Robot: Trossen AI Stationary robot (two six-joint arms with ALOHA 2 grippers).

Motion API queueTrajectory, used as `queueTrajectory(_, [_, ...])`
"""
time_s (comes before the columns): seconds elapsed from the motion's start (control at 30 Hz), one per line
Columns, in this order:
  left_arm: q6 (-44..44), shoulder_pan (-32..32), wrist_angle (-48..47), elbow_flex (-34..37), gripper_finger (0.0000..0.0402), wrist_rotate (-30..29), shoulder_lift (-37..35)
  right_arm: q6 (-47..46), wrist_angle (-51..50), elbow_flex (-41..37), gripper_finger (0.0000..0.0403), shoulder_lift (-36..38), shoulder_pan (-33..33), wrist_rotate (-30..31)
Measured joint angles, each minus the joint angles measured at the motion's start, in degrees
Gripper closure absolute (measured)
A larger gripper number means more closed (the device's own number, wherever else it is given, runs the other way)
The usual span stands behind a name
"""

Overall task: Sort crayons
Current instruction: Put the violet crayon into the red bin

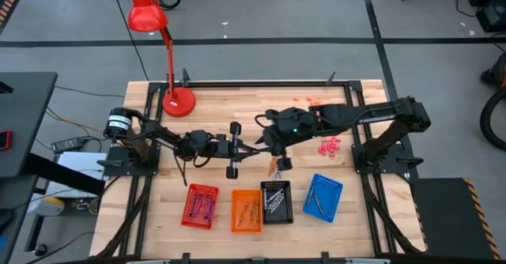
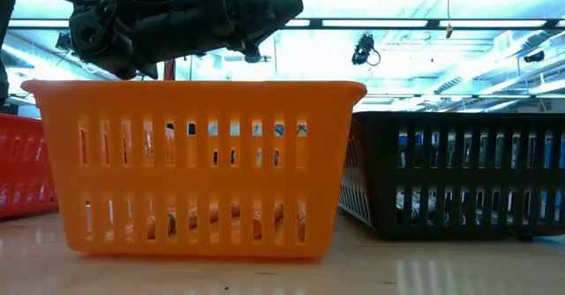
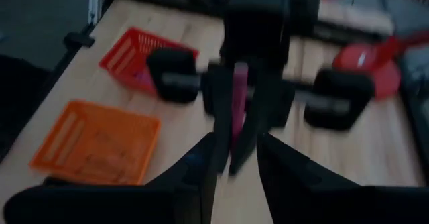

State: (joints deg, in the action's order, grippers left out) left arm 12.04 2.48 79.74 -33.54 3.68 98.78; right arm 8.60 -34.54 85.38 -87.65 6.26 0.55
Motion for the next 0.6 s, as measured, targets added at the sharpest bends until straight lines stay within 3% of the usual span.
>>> queueTrajectory(0.23, [-4.05, 0.0, -21.81, -0.06, 0.0368, 0.0, -9.68, -9.93, -14.39, -0.07, 0.0293, 1.69, 1.81, 1.41])
queueTrajectory(0.4, [-12.16, 0.57, -44.61, -0.16, 0.0372, 0.48, -19.27, -13.18, -14.02, -5.7, 0.0294, 1.29, 3.15, 1.81])
queueTrajectory(0.5, [-16.9, 1.77, -56.55, -0.15, 0.0366, 0.57, -24.13, -15.59, -13.11, -9.92, 0.0294, 1.3, 3.15, 5.67])
queueTrajectory(0.6, [-22.75, 3.24, -66.27, -0.08, 0.0362, 0.65, -28.6, -19.1, -13.24, -13.64, 0.0294, 1.28, 3.1, 13.24])
